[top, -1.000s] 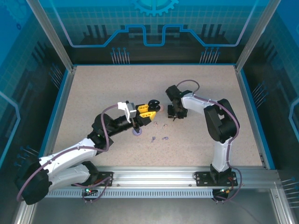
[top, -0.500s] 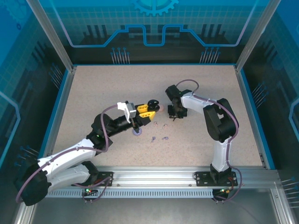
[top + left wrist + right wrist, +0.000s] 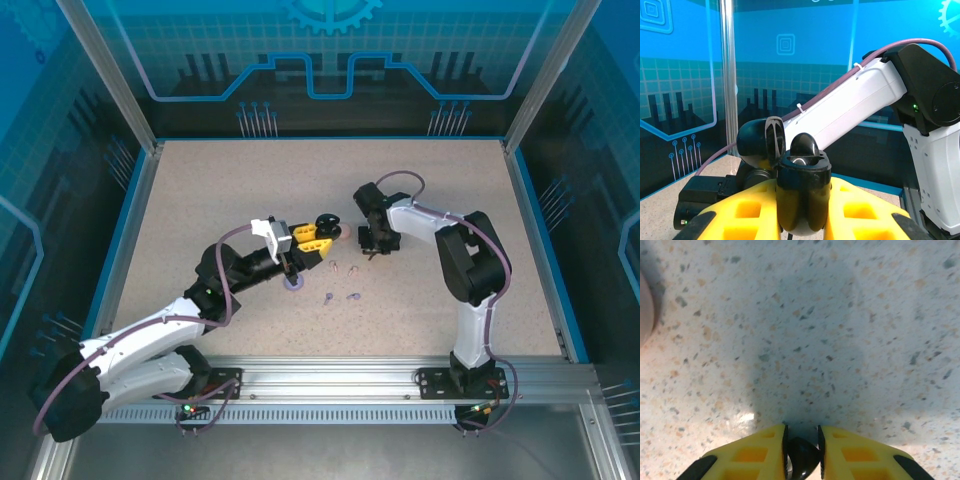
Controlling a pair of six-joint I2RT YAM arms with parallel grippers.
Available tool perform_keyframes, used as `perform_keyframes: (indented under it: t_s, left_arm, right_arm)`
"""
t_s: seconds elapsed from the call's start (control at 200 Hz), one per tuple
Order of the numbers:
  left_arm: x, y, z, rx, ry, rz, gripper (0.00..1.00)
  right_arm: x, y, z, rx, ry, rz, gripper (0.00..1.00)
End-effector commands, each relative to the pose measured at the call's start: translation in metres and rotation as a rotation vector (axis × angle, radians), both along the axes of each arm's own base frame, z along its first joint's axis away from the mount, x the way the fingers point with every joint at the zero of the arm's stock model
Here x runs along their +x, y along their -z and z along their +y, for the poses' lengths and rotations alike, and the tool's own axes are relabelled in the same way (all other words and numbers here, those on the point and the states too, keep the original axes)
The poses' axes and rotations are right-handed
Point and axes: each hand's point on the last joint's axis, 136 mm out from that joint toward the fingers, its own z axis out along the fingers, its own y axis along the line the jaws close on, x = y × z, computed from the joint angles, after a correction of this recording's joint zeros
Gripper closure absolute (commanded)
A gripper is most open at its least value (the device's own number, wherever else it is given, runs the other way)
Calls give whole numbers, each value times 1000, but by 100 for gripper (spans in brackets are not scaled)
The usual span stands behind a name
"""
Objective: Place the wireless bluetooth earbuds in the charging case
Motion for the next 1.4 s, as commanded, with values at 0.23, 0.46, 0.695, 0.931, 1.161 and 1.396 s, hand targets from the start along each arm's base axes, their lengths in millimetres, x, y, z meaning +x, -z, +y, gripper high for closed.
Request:
perform_keyframes:
  t_s: [0.23, 0.46, 0.695, 0.931, 1.161, 1.396]
  left_arm:
    - [-2, -1, 3, -1, -19, -25, 97]
    - [-1, -2, 2, 0, -17, -25, 97]
    - [-1, -3, 3, 5, -21, -29, 97]
    - [0, -1, 3, 8, -24, -24, 97]
    - [-1, 0, 3, 10, -25, -23, 97]
    - [-1, 1, 3, 11, -24, -21, 97]
  right_arm:
    - [-25, -13, -2, -100, -202, 50, 73]
    - [-35, -1, -6, -111, -223, 85, 73]
    - [-39, -2, -6, -105, -212, 88, 63]
    - [-48, 1, -12, -142, -214, 107, 57]
    - [-51, -4, -10, -116, -218, 98, 57]
    - [-42, -17, 0, -82, -212, 88, 59]
